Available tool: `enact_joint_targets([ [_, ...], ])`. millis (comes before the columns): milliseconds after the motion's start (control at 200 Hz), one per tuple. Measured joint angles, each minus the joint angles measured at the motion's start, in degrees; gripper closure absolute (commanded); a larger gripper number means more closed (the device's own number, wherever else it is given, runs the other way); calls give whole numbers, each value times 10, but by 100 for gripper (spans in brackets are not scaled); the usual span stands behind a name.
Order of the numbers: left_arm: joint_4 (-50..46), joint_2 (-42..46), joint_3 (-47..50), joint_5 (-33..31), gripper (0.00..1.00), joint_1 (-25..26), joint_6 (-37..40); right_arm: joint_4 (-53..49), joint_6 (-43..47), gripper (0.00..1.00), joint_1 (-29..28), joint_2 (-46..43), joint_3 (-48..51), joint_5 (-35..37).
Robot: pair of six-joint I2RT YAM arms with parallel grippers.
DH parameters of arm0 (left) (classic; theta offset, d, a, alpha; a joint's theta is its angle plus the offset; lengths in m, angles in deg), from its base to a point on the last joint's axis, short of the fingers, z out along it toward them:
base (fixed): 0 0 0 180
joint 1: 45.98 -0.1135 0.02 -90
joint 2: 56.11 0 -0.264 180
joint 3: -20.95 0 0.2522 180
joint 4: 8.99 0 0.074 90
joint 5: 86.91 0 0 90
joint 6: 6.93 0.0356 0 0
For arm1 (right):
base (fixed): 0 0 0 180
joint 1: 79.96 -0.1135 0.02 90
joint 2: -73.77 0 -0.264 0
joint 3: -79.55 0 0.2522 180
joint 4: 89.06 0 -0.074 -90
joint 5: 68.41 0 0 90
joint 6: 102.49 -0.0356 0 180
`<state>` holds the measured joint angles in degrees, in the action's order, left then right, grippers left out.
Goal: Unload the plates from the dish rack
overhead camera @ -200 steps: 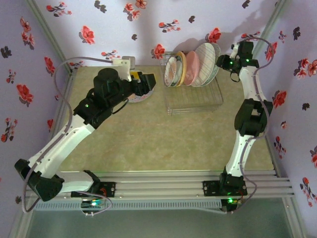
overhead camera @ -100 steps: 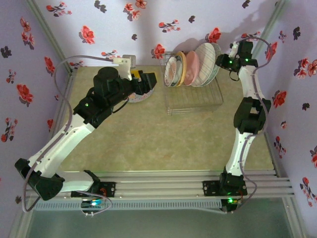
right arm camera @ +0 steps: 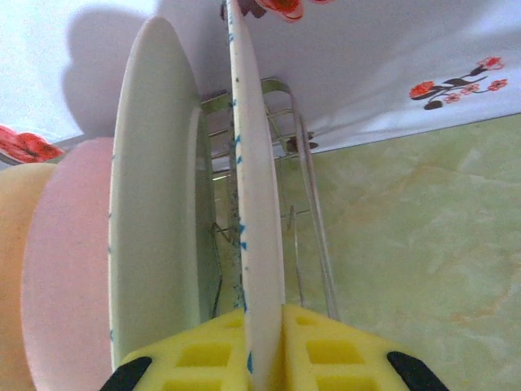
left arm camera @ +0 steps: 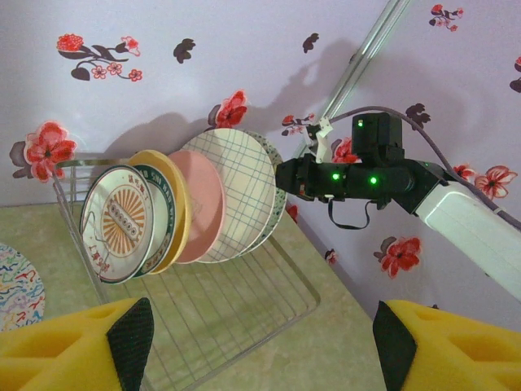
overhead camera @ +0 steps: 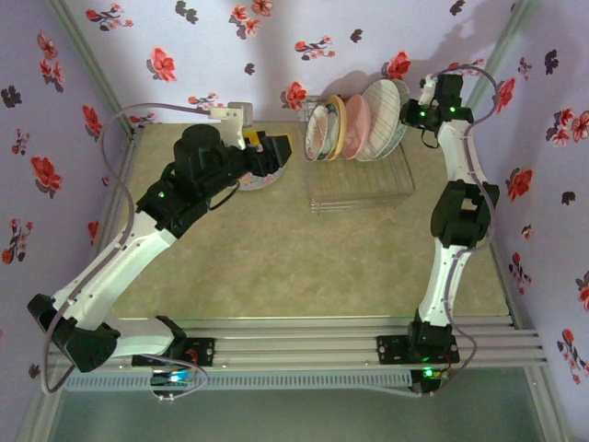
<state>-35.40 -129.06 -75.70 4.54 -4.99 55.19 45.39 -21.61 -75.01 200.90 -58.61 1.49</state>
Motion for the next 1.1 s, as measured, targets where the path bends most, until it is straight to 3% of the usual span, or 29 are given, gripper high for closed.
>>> enact_joint_targets([
  [230, 0, 0, 0, 0, 25, 0, 0, -17, 17, 100, -9, 0, -9, 43],
  [1100, 3, 0, 0, 0, 24, 0, -1, -73, 70, 100, -41, -122, -19, 256],
])
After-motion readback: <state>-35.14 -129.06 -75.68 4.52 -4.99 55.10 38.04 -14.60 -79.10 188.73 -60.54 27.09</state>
